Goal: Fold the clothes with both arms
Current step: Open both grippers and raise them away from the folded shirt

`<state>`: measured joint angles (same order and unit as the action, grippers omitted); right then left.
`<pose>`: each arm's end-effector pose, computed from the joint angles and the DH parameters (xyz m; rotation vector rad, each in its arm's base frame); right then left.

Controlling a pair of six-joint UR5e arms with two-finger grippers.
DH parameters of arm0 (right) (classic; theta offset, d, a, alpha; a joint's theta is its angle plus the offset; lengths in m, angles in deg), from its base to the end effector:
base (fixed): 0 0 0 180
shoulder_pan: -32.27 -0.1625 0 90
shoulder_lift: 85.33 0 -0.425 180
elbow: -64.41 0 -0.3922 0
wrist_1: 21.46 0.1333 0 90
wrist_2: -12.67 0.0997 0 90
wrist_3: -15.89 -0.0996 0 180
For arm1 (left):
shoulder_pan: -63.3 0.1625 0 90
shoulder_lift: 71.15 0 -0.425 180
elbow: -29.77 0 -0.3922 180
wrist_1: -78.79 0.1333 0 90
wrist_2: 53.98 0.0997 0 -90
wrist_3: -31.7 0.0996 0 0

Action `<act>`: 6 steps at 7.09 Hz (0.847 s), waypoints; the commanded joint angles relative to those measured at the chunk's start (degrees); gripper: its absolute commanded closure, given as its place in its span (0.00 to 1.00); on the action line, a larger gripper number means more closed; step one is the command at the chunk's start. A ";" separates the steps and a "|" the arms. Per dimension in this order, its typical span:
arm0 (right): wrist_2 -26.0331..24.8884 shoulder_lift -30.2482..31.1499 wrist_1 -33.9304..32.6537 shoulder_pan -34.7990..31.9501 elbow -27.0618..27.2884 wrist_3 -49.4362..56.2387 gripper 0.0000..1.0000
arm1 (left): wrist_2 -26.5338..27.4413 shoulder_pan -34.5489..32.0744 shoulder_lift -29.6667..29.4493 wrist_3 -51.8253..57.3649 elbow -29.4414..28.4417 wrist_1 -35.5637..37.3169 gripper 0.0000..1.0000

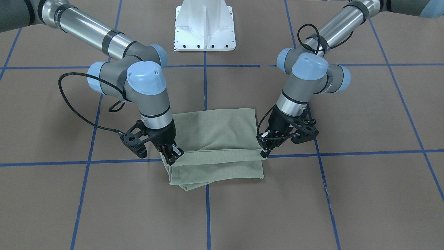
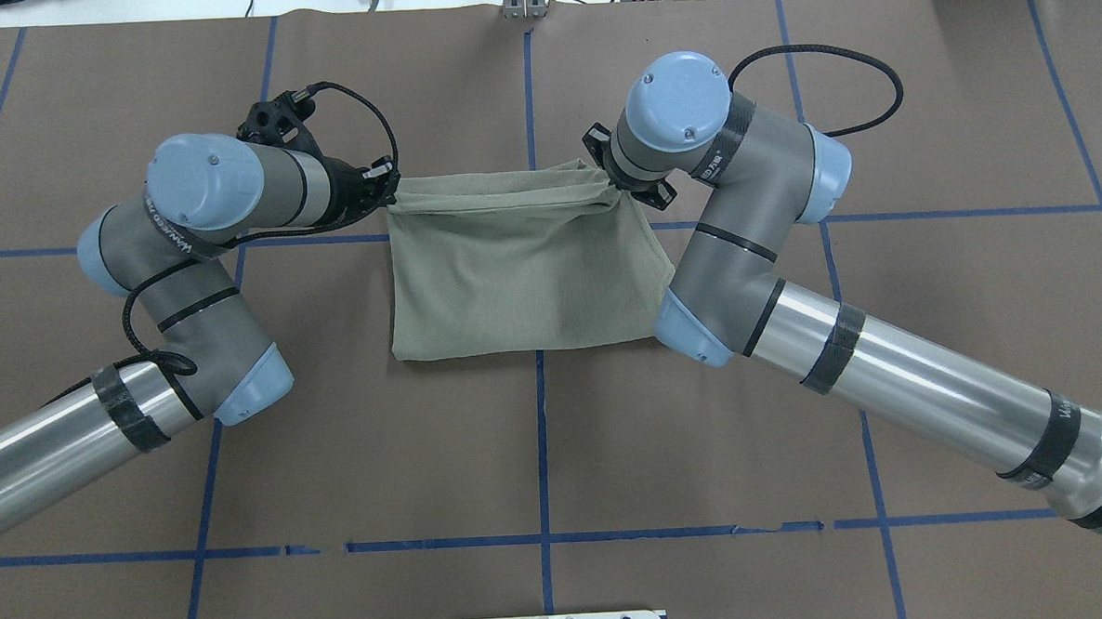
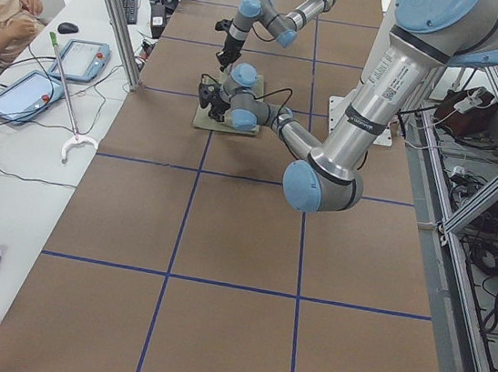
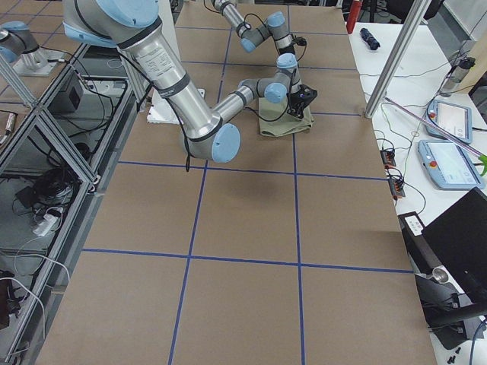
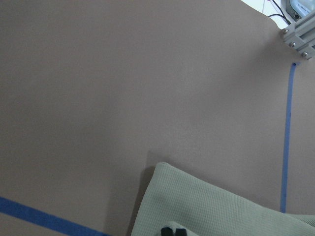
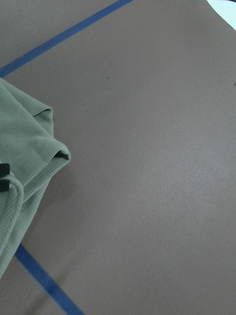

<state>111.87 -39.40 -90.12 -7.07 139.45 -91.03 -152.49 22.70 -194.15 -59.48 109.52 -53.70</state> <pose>-0.5270 -0.5837 0.2628 0.0244 -0.9202 0.8438 0.4728 -0.5614 0.3180 0.2628 1.1312 -0.5625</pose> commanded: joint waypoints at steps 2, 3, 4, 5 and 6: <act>1.17 -0.58 6.79 -3.01 -7.09 17.77 0.00 | 1.82 -2.80 -2.16 9.85 -5.93 -2.59 0.35; 1.61 -0.14 6.79 -4.68 -7.27 19.45 0.00 | 1.82 -2.99 -2.16 10.75 -6.19 -2.59 0.35; 3.18 0.30 6.79 -7.39 -8.40 23.55 0.00 | 1.56 -4.04 -1.99 12.85 -6.28 -2.59 0.35; 6.85 2.30 6.88 -9.94 -8.07 28.99 0.00 | 1.21 -5.35 -1.64 18.44 -6.19 -2.59 0.36; 12.63 4.32 6.44 -13.45 -7.11 32.00 0.00 | -2.97 -7.89 -1.11 23.54 -6.19 -2.59 0.37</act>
<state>118.76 -37.31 -83.38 -16.68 131.66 -63.71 -152.20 17.25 -195.78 -41.83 103.35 -56.29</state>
